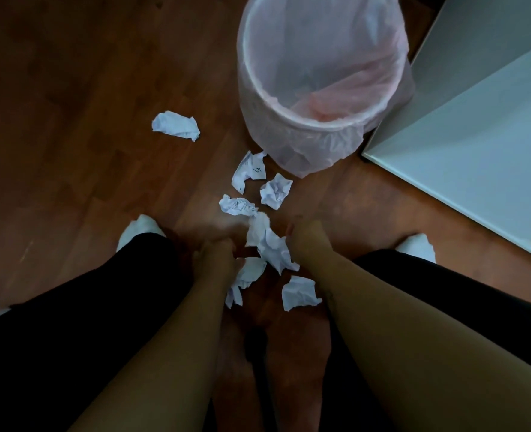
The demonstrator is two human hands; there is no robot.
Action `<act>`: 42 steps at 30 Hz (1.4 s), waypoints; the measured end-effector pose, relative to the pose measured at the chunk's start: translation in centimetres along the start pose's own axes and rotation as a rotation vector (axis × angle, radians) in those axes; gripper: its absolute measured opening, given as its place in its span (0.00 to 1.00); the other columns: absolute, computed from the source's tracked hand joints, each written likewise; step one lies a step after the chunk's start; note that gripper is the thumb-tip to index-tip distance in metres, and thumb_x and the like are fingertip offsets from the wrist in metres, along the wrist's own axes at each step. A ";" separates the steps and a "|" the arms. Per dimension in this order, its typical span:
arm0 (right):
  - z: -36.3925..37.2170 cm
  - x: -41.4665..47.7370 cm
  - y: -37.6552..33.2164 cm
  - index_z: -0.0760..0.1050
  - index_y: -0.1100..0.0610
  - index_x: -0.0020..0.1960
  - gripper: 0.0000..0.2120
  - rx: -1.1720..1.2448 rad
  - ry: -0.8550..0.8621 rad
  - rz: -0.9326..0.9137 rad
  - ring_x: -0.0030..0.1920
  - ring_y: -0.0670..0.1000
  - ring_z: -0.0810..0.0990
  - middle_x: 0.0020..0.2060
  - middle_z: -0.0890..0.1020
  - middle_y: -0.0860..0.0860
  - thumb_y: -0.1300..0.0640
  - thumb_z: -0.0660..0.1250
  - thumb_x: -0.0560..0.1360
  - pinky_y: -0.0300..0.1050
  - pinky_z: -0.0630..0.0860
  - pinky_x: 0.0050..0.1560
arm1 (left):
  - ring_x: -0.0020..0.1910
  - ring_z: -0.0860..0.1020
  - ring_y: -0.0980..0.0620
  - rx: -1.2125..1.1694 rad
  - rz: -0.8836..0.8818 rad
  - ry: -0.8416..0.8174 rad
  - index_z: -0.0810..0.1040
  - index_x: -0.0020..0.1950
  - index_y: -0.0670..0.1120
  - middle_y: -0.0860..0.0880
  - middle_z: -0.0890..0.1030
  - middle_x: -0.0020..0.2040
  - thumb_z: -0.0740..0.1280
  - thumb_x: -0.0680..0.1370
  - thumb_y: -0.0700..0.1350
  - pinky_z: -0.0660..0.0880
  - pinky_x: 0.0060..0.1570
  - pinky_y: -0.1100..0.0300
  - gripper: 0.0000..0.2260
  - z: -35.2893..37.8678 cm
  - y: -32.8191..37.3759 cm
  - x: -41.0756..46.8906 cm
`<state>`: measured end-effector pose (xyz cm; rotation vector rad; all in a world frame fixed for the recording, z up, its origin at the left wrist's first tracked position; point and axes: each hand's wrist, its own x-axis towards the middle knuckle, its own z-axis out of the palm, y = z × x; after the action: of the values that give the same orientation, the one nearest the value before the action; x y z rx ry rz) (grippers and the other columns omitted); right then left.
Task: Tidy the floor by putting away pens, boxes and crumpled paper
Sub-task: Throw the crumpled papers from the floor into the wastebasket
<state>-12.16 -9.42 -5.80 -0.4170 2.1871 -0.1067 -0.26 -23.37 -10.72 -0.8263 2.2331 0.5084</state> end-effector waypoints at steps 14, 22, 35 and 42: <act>-15.0 -6.1 -1.4 0.81 0.60 0.48 0.06 0.352 0.389 -0.286 0.41 0.50 0.78 0.44 0.84 0.54 0.63 0.66 0.75 0.36 0.72 0.39 | 0.67 0.70 0.46 0.172 0.079 -0.059 0.70 0.68 0.53 0.51 0.73 0.66 0.75 0.71 0.51 0.67 0.63 0.46 0.28 0.9 1.7 -2.5; -17.8 -5.9 -0.8 0.78 0.60 0.49 0.04 1.289 0.407 -0.040 0.36 0.50 0.81 0.41 0.83 0.56 0.63 0.65 0.76 0.40 0.80 0.39 | 0.67 0.72 0.49 0.126 0.039 0.001 0.73 0.64 0.56 0.54 0.77 0.65 0.66 0.78 0.48 0.67 0.66 0.51 0.14 2.9 0.6 -2.8; -17.3 -4.8 -1.2 0.77 0.60 0.48 0.01 1.813 0.327 0.113 0.46 0.50 0.85 0.46 0.84 0.56 0.62 0.67 0.77 0.44 0.83 0.51 | 0.44 0.79 0.49 -0.654 0.146 0.253 0.78 0.48 0.46 0.48 0.81 0.43 0.68 0.76 0.36 0.72 0.40 0.62 0.05 -7.0 1.5 -4.6; -13.6 -5.7 0.3 0.74 0.62 0.55 0.07 1.830 0.518 0.210 0.41 0.54 0.81 0.44 0.81 0.58 0.62 0.63 0.78 0.46 0.82 0.47 | 0.45 0.83 0.45 -0.962 0.295 0.527 0.78 0.45 0.53 0.49 0.82 0.45 0.71 0.76 0.39 0.81 0.45 0.52 0.08 -20.3 6.0 -8.3</act>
<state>-19.84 -8.28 6.74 0.9426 1.6447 -1.9934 -9.32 -26.92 9.78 -1.1883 2.5683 1.7606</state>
